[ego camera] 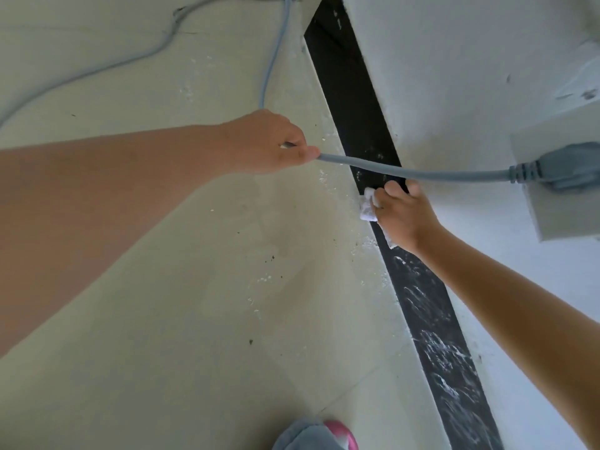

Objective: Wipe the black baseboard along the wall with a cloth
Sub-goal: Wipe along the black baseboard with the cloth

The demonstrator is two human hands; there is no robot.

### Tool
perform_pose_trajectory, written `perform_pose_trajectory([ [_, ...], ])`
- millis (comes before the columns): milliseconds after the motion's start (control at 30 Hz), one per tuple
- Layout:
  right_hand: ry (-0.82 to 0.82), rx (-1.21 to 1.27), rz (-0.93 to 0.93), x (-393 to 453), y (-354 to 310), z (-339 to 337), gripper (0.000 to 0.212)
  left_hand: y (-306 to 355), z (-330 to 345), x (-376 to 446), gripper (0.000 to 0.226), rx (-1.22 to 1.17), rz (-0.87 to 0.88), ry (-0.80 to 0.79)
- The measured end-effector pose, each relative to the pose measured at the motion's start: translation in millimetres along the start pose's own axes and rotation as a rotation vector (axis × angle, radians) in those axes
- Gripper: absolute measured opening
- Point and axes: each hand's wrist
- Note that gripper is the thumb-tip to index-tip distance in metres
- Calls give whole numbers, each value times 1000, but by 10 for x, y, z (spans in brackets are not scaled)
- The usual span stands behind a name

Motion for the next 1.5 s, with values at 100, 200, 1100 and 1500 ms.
perform_pose_trajectory([
  [100, 153, 41, 96, 6, 69, 22, 17, -1, 75, 25, 51, 9, 38, 16],
  [200, 134, 36, 183, 277, 206, 19, 21, -7, 161, 64, 40, -18, 45, 39],
  [1100, -377, 289, 78, 111, -209, 12, 23, -156, 28, 58, 37, -28, 92, 118],
  [1500, -56, 114, 38, -393, -11, -98, 19, -60, 116, 76, 41, 46, 48, 91],
])
Point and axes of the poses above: each hand's wrist, its own x-axis towards the middle knuckle, its own z-axis out of the palm, y = z × x, and after that the axes turned 12 degrees about -x, right-handed
